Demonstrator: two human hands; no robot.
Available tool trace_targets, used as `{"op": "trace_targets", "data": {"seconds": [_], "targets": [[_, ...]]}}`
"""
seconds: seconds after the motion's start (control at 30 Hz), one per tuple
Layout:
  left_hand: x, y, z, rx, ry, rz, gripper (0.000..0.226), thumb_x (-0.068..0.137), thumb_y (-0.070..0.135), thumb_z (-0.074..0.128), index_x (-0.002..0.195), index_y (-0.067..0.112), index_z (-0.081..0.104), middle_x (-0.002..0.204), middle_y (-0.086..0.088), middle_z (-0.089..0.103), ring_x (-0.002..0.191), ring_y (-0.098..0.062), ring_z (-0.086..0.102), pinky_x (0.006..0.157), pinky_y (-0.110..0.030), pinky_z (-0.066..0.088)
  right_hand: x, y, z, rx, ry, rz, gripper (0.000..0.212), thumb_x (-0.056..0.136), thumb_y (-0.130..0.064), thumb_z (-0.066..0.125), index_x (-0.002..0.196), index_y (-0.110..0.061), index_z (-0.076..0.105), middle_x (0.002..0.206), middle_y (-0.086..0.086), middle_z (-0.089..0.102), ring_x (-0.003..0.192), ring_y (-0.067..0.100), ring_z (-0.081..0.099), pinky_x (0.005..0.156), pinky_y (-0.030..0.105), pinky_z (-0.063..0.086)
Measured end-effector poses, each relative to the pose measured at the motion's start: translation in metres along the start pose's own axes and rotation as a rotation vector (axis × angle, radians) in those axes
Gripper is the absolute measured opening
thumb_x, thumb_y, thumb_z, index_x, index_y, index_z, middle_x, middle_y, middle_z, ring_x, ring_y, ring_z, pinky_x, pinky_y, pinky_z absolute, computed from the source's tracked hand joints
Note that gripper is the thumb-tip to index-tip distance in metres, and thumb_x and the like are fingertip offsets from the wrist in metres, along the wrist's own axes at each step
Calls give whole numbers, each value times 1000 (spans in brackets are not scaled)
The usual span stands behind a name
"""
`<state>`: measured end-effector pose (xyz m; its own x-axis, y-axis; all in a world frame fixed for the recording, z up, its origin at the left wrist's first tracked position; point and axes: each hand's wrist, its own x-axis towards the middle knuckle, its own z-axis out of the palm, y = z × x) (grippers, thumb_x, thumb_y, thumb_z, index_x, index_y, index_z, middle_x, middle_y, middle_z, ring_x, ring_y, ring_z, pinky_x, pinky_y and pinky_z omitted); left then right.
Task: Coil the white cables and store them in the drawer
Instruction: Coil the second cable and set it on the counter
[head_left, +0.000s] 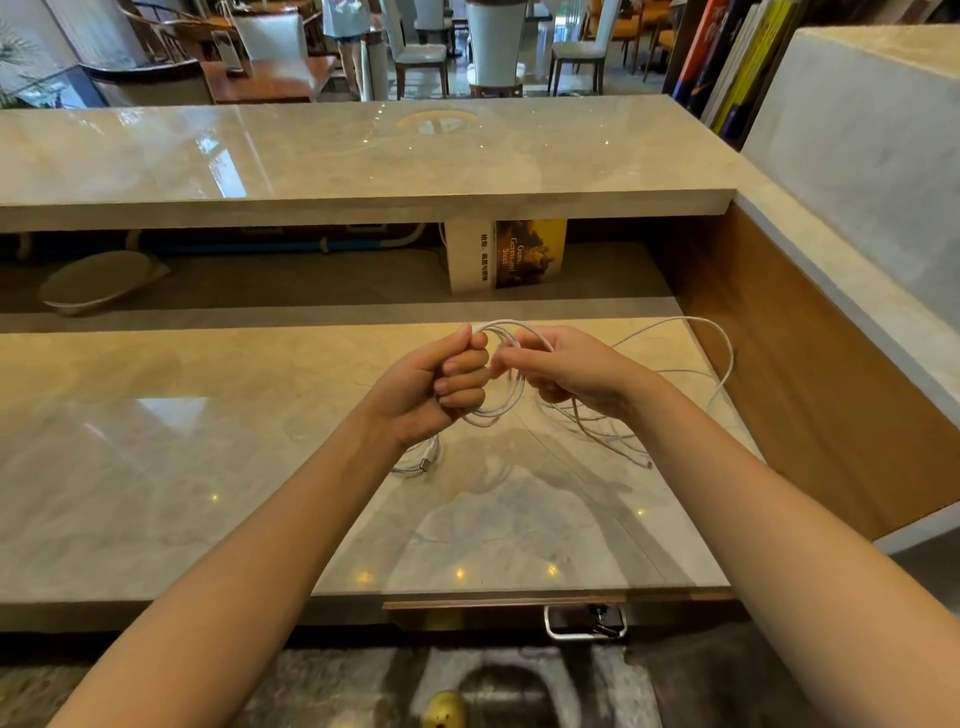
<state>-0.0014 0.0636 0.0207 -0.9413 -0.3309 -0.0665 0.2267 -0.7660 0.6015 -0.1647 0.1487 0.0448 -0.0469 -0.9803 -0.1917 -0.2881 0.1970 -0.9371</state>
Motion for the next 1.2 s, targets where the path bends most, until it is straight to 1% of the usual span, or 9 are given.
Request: {"op": "trace_targets", "data": {"seconds": [0.13, 0.3, 0.43, 0.57, 0.67, 0.77, 0.87, 0.97, 1.2], "targets": [[-1, 2, 1, 111, 128, 43, 19, 91, 22, 45, 86, 8, 57, 52, 5, 39, 40, -5, 36, 43, -16, 36, 4, -2, -2, 263, -7, 11, 23, 96, -25, 50, 78, -15, 60, 55, -6, 47, 44, 5, 32, 42, 17, 27], [-3, 5, 3, 551, 226, 31, 19, 98, 15, 40, 93, 9, 57, 56, 3, 38, 47, -8, 39, 66, -26, 53, 7, 5, -1, 283, 60, 59, 24, 95, -27, 51, 77, -15, 61, 51, -6, 39, 48, 8, 28, 41, 17, 25], [0, 7, 12, 591, 296, 53, 26, 101, 17, 33, 85, 9, 52, 54, 4, 37, 46, -8, 33, 51, -20, 41, 5, 4, -1, 376, 103, 16, 21, 95, -25, 52, 86, -11, 65, 55, -4, 47, 48, 7, 30, 40, 16, 25], [4, 10, 12, 453, 374, 98, 27, 101, 18, 32, 80, 10, 48, 51, 6, 35, 42, -5, 28, 41, -17, 29, -3, 7, -12, -95, 233, -46, 24, 97, -25, 47, 99, -13, 67, 75, -6, 65, 51, 6, 41, 47, 18, 35], [5, 11, 9, 290, 392, 73, 28, 101, 19, 33, 77, 11, 46, 48, 7, 32, 38, -4, 26, 38, -16, 23, -3, 21, -21, -700, 283, -124, 27, 98, -24, 44, 105, -15, 68, 99, -1, 67, 85, 11, 55, 76, 25, 44], [6, 6, 14, 116, 314, -5, 27, 98, 20, 35, 76, 11, 48, 49, 7, 33, 37, -4, 26, 38, -15, 20, 1, 31, -15, -968, 350, -101, 24, 96, -24, 50, 93, -16, 72, 87, 3, 57, 89, 22, 50, 73, 31, 36], [7, 2, 21, 52, 230, -27, 22, 92, 21, 40, 75, 10, 49, 49, 6, 34, 37, -4, 28, 38, -15, 21, 1, 27, -3, -498, 433, 8, 31, 94, -18, 51, 68, -10, 66, 65, 3, 59, 64, 18, 57, 60, 30, 46], [8, 3, 21, 188, 255, -18, 27, 98, 19, 35, 77, 11, 48, 50, 6, 35, 38, -4, 28, 38, -15, 23, -6, 16, 5, 118, 436, 103, 24, 94, -17, 52, 91, -3, 72, 80, 13, 71, 67, 17, 68, 63, 25, 59], [9, -7, 19, 612, 376, 55, 29, 103, 24, 29, 82, 11, 46, 57, 3, 38, 47, -7, 30, 44, -18, 30, -14, 6, 6, 602, 288, 237, 26, 98, -18, 46, 91, -6, 68, 86, 12, 74, 75, 18, 71, 72, 32, 60]]}}
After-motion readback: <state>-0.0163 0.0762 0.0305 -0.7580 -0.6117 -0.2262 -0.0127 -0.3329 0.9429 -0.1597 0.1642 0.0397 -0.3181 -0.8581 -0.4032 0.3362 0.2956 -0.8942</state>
